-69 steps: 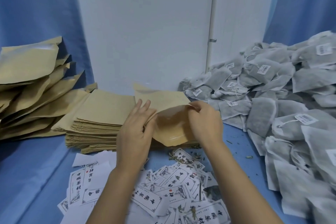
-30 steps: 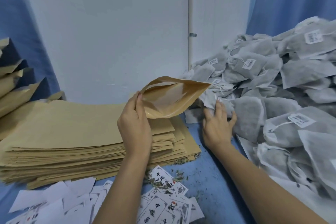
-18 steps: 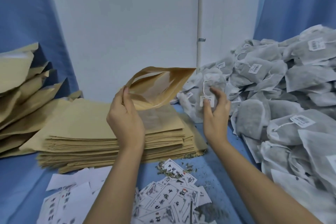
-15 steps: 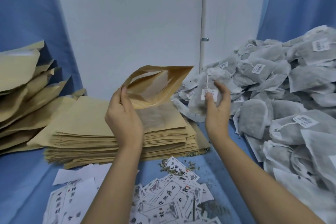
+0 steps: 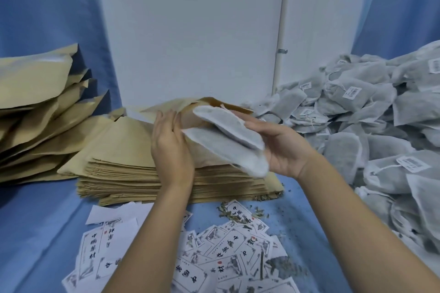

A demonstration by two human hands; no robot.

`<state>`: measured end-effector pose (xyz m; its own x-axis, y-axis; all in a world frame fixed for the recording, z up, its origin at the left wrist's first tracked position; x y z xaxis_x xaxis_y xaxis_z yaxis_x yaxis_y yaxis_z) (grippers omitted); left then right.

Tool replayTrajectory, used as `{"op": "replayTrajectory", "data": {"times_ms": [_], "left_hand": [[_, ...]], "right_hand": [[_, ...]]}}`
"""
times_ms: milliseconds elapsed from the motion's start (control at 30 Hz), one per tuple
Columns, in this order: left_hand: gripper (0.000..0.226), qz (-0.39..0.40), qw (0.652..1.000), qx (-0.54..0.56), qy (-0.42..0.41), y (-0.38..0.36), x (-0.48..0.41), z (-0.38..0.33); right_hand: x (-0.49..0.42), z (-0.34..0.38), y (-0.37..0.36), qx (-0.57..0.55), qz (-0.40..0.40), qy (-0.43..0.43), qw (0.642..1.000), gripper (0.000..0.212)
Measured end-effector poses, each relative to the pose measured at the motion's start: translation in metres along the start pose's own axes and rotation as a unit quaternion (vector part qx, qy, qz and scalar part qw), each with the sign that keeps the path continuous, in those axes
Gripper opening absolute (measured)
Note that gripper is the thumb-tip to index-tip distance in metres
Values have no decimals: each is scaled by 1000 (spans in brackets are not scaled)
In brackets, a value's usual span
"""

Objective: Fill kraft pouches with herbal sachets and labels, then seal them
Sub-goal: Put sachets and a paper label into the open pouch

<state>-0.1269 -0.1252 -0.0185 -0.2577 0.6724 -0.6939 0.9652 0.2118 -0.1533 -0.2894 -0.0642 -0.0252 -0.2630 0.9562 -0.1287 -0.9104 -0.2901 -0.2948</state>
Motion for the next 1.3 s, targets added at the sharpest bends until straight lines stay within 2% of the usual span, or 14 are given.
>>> {"op": "replayTrajectory", "data": {"times_ms": [133,333,400,467,567,633,700,767,867,967,1000,1100,1200,1300], "left_hand": [[30,33,999,-30,-10,-8,19,5],[31,26,1000,10,15,-15,48,2],[32,16,999,22,21,-17,54,-2],[34,24,999,26,22,-20,58,-6],[34,24,999,16,33,-20,55,-6],[33,30,999,2,33,-21,50,-5],[32,35,999,3,39,-21,48,-4],[33,28,999,5,42,-21,49,-4],[34,25,999,8,37,-21,56,-6],[34,35,999,1,40,-24,56,-2],[33,35,998,2,45,-25,54,0],[34,37,998,3,46,-28,47,4],[34,34,998,-5,49,-34,39,8],[33,24,999,-14,47,-40,32,11]], "right_hand": [[-12,1,13,140,-172,-43,974,30],[-37,-10,2,-1,-253,-48,966,25],[-45,-13,8,78,-296,-44,951,27],[-49,-13,14,269,-335,-63,901,25],[-54,-14,12,510,-317,-102,793,35],[-47,-5,10,595,-349,-79,719,38],[-38,7,10,615,-395,-27,682,32],[-39,8,10,613,-384,0,691,29],[-60,-14,5,636,-258,-59,725,32],[-66,-26,5,605,-215,-49,765,29],[-63,-23,3,616,-227,-27,754,27],[-38,-4,14,612,-380,78,690,25],[1,8,33,526,-501,170,666,26],[21,1,72,498,-562,139,646,25]]}}
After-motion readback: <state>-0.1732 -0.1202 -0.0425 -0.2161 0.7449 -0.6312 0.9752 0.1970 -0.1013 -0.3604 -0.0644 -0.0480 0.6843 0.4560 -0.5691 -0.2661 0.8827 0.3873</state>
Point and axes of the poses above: each hand's wrist, its own x-axis away from the middle knuckle, its own y-axis out of the back of the hand, z = x × y, the point moved 8 cm from there along -x, towards the middle knuckle, and after that the axes turned 11 degrees about x, right-handed, at the moved point
